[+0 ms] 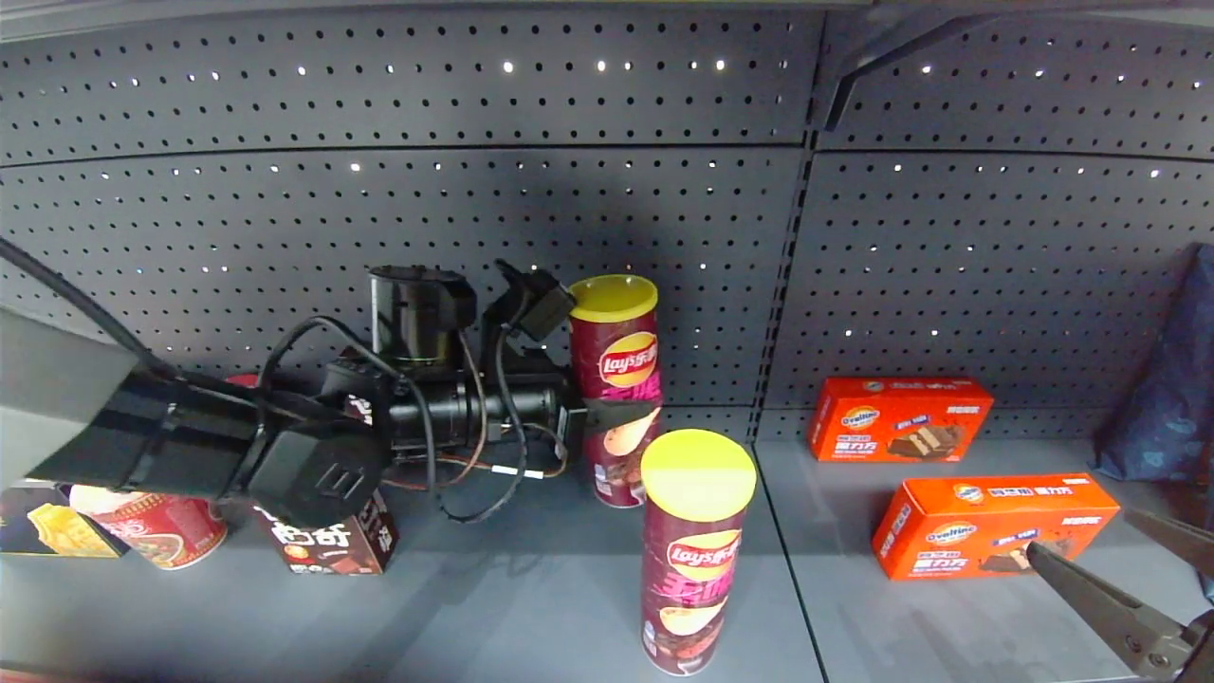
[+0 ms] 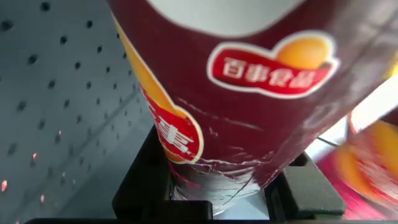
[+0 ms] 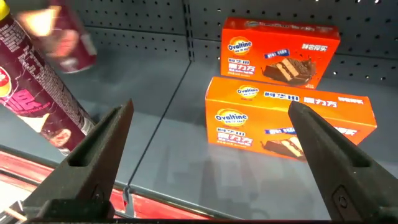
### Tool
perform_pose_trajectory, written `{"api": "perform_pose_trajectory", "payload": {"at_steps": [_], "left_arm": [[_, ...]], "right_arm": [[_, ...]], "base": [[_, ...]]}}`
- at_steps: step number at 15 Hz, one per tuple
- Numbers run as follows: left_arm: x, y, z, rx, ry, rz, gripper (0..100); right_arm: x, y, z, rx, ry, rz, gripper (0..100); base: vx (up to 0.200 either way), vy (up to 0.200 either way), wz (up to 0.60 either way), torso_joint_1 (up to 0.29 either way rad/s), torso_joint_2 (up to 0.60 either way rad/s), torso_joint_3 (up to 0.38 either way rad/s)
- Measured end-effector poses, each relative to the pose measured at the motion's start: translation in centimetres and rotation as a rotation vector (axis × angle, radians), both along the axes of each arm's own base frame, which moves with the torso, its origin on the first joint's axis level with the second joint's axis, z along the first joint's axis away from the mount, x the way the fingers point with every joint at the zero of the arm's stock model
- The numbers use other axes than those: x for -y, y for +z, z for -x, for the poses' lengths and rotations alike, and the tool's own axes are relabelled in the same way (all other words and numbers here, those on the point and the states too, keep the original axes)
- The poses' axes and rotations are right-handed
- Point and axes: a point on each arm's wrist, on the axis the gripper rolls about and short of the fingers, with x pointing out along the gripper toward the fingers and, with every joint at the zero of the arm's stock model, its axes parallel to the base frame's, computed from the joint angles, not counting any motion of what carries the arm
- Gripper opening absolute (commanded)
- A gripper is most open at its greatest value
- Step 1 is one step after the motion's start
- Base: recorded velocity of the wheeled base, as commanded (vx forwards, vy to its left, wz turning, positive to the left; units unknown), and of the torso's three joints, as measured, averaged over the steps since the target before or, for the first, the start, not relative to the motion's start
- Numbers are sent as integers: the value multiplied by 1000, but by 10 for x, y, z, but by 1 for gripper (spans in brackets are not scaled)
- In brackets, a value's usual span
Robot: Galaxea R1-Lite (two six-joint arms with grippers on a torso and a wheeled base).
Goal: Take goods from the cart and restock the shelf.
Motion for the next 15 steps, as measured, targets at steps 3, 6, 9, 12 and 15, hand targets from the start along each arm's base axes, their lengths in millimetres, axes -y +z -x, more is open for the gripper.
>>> {"api": "perform_pose_trajectory", "payload": {"at_steps": [3, 6, 9, 12, 15], "left_arm": [[15, -15, -20, 7, -30, -13, 0], [22, -25, -34, 3, -40, -13, 0], [26, -36, -43, -9, -40, -19, 0], [29, -44, -46, -15, -44, -29, 0], [29, -48, -47, -9, -47, -42, 100]], "right_arm": [[0, 0, 0, 1, 1, -1, 100], [0, 0, 0, 1, 3, -2, 100], [-1, 1, -1, 0, 5, -2, 100], [-1, 0, -1, -2, 6, 0, 100], [-1, 0, -1, -5, 6, 2, 100]], "base": [[0, 0, 0, 0, 0, 0], [0, 0, 0, 0, 0, 0], [0, 0, 0, 0, 0, 0], [0, 0, 0, 0, 0, 0], [0, 0, 0, 0, 0, 0]]}}
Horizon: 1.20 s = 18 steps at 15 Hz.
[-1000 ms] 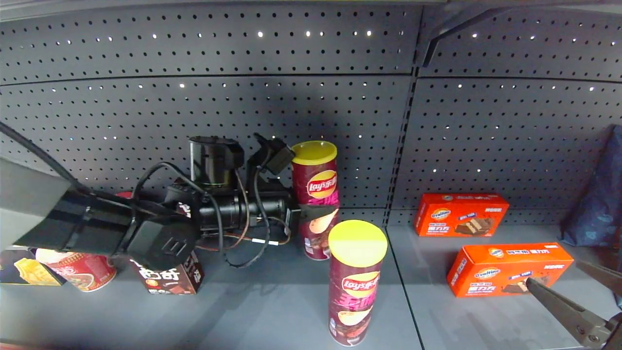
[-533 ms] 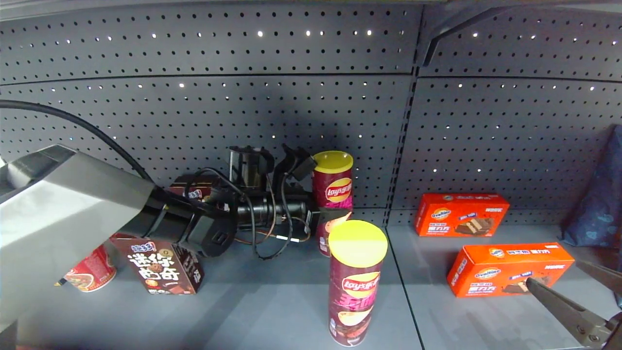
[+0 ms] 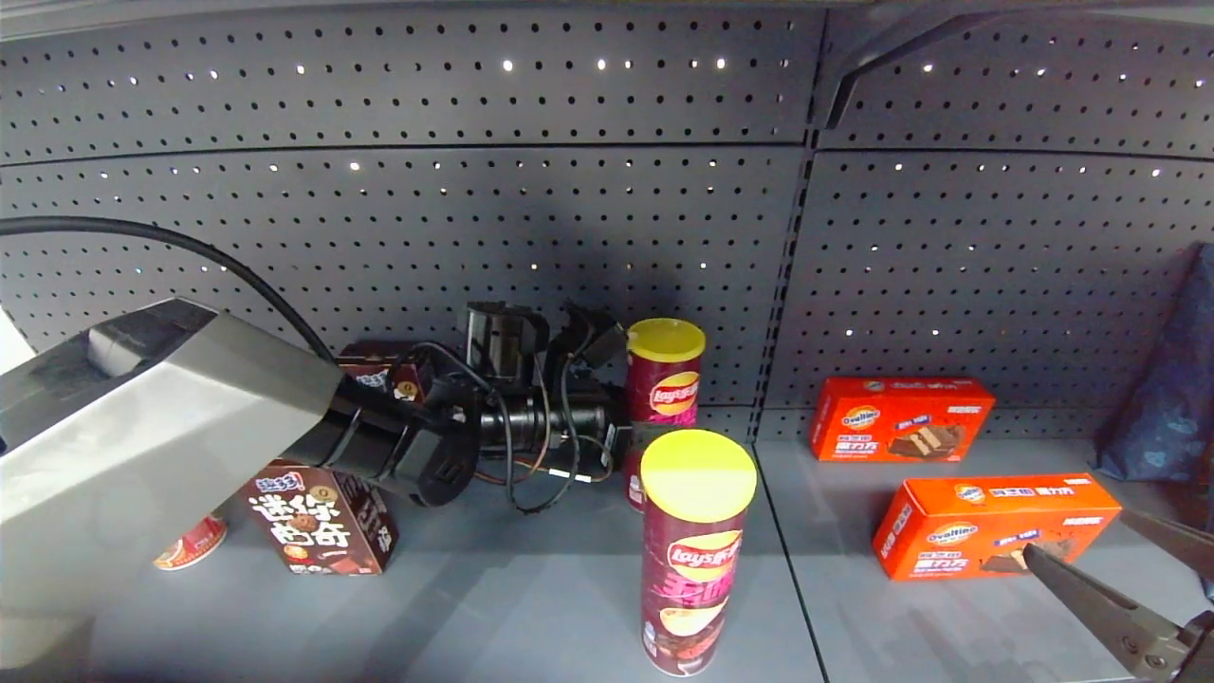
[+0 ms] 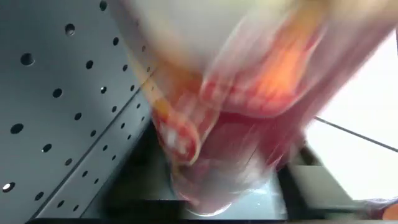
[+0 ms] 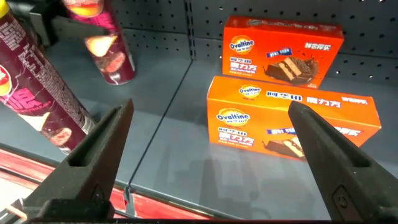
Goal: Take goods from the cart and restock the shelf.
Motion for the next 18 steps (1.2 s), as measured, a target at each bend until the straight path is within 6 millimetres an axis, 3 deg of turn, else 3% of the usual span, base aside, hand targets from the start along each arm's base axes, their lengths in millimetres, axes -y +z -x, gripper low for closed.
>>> {"api": "perform_pose_trajectory", "payload": {"at_steps": [6, 10, 14, 18], "left_arm": [[-3, -4, 15, -23, 6, -21, 100], [-32, 9, 59, -45, 53, -46, 100], [-65, 20, 114, -66, 102, -70, 100], [-77, 20, 150, -66, 172, -113, 100]], "right_arm": [[-5, 4, -5, -5, 27, 2, 100], [-26, 9, -23, -46, 91, 35, 100], [-45, -4, -42, -159, 122, 116, 100], [-59, -16, -59, -253, 125, 172, 100]], "base": [[0, 0, 0, 0, 0, 0], [0, 0, 0, 0, 0, 0], [0, 0, 0, 0, 0, 0], [0, 0, 0, 0, 0, 0]]}}
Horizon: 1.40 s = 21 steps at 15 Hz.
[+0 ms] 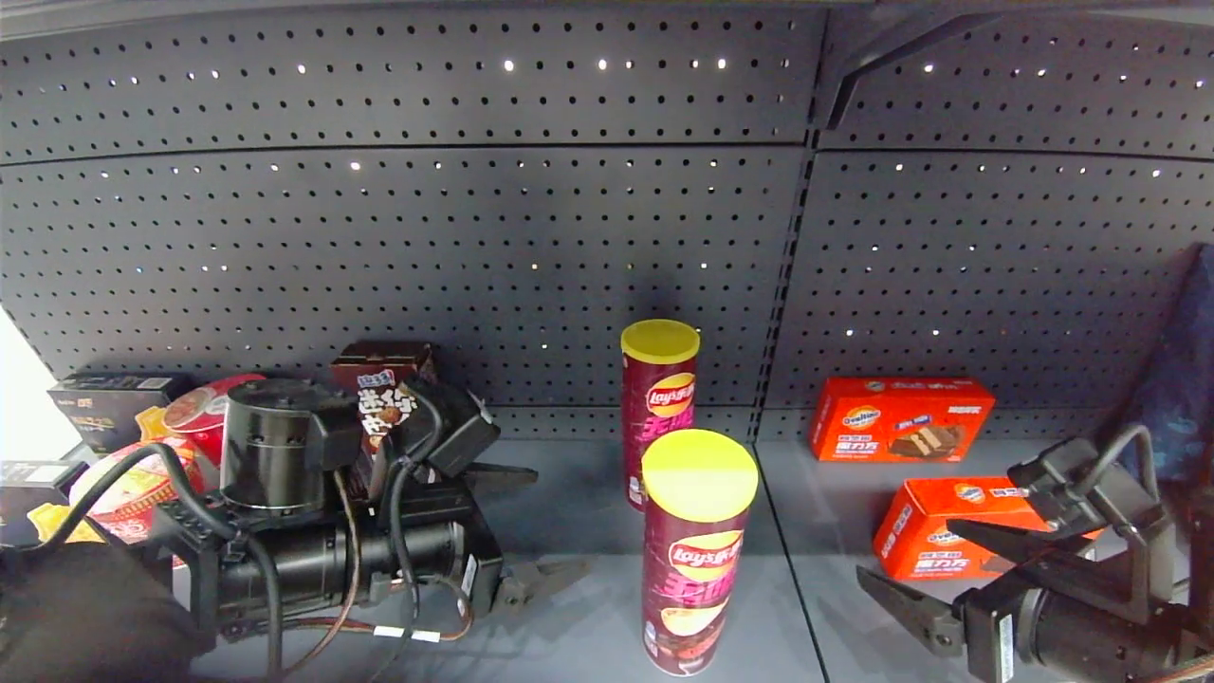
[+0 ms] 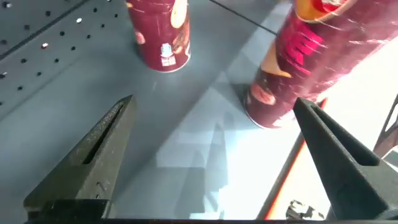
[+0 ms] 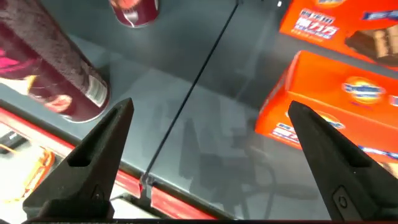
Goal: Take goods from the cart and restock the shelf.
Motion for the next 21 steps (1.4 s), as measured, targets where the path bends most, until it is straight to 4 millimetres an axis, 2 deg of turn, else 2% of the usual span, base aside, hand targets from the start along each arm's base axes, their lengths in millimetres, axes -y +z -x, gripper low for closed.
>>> {"api": "perform_pose_trajectory", "payload": {"at_steps": [4, 9, 16, 21], "left_arm": [[5, 7, 13, 51, 118, -55, 100], [10, -3, 30, 23, 81, -84, 100], [8, -2, 33, 27, 82, -83, 100], [8, 0, 31, 36, 82, -79, 100]], "right_arm": [[-15, -6, -17, -45, 0, 16, 100], [-29, -19, -16, -94, 58, 55, 100], [-60, -28, -29, -118, 122, 83, 100], [-71, -34, -34, -131, 141, 94, 100]], "base": [[0, 0, 0, 0, 0, 0], [0, 0, 0, 0, 0, 0], [0, 0, 0, 0, 0, 0], [0, 0, 0, 0, 0, 0]]}}
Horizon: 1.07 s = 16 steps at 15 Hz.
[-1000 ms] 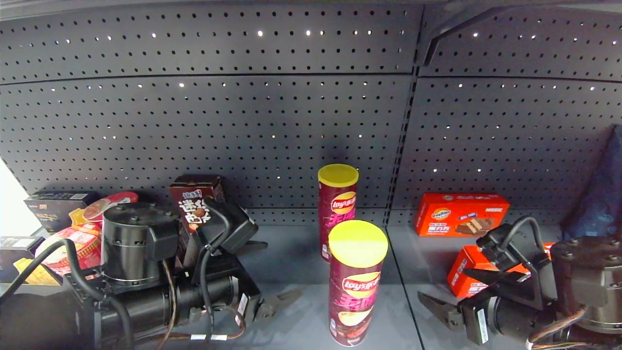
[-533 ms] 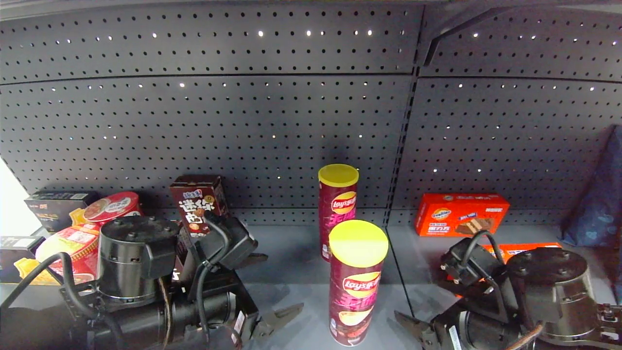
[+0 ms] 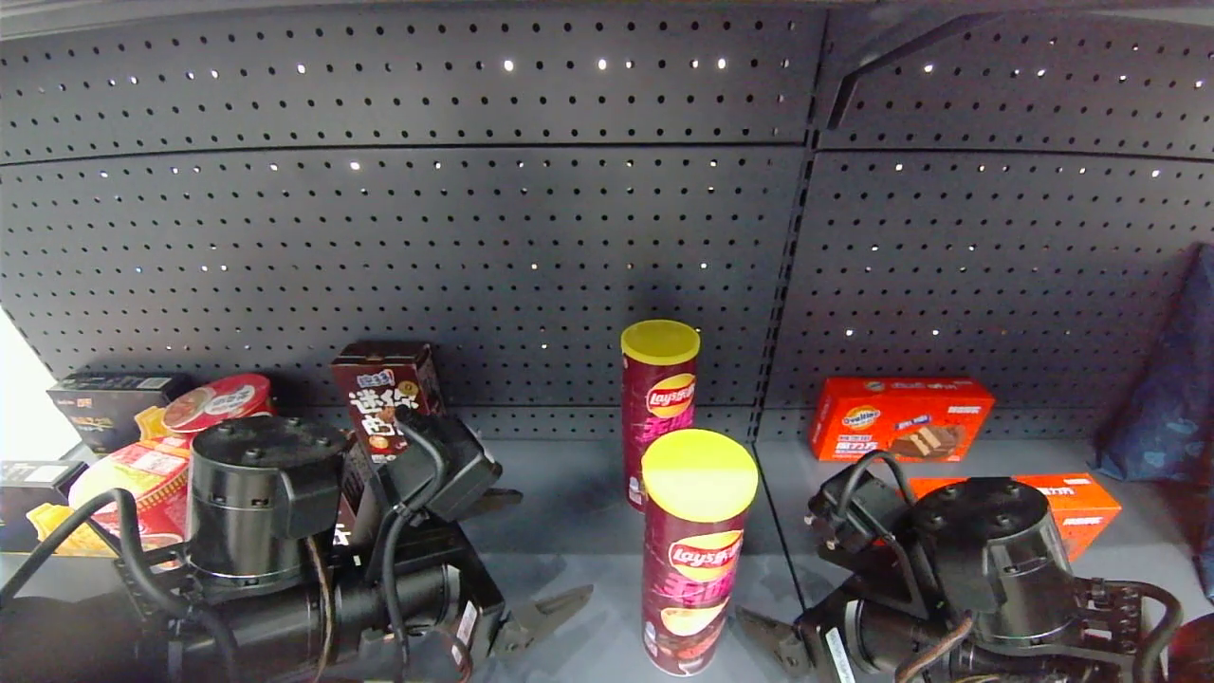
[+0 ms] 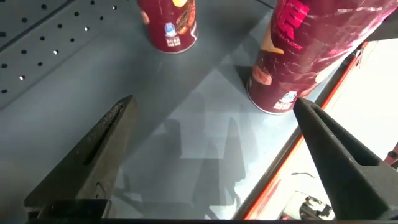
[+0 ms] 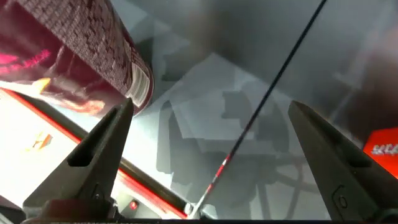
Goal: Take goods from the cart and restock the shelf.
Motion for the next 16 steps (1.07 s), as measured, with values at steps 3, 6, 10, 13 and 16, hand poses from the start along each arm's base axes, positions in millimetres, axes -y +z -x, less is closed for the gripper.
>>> {"api": "perform_pose_trajectory", "payload": {"at_steps": [3, 6, 10, 13, 16], "left_arm": [[0, 0, -1, -1, 0, -1, 100], [0, -1, 0, -3, -1, -3, 100], [0, -2, -1, -5, -1, -5, 100], [0, -3, 0, -8, -2, -6, 100], [-1, -3, 1, -9, -2, -7, 100]], "right_arm": [[-5, -2, -1, -4, 11, 4, 100], [-11, -4, -1, -7, 26, 7, 100], [-16, -6, -1, -11, 41, 11, 100], [-17, -7, -1, -13, 42, 14, 100], [-13, -6, -1, -14, 31, 9, 100]], "base": [[0, 0, 0, 0, 0, 0], [0, 0, 0, 0, 0, 0], [0, 0, 0, 0, 0, 0], [0, 0, 0, 0, 0, 0], [0, 0, 0, 0, 0, 0]]}}
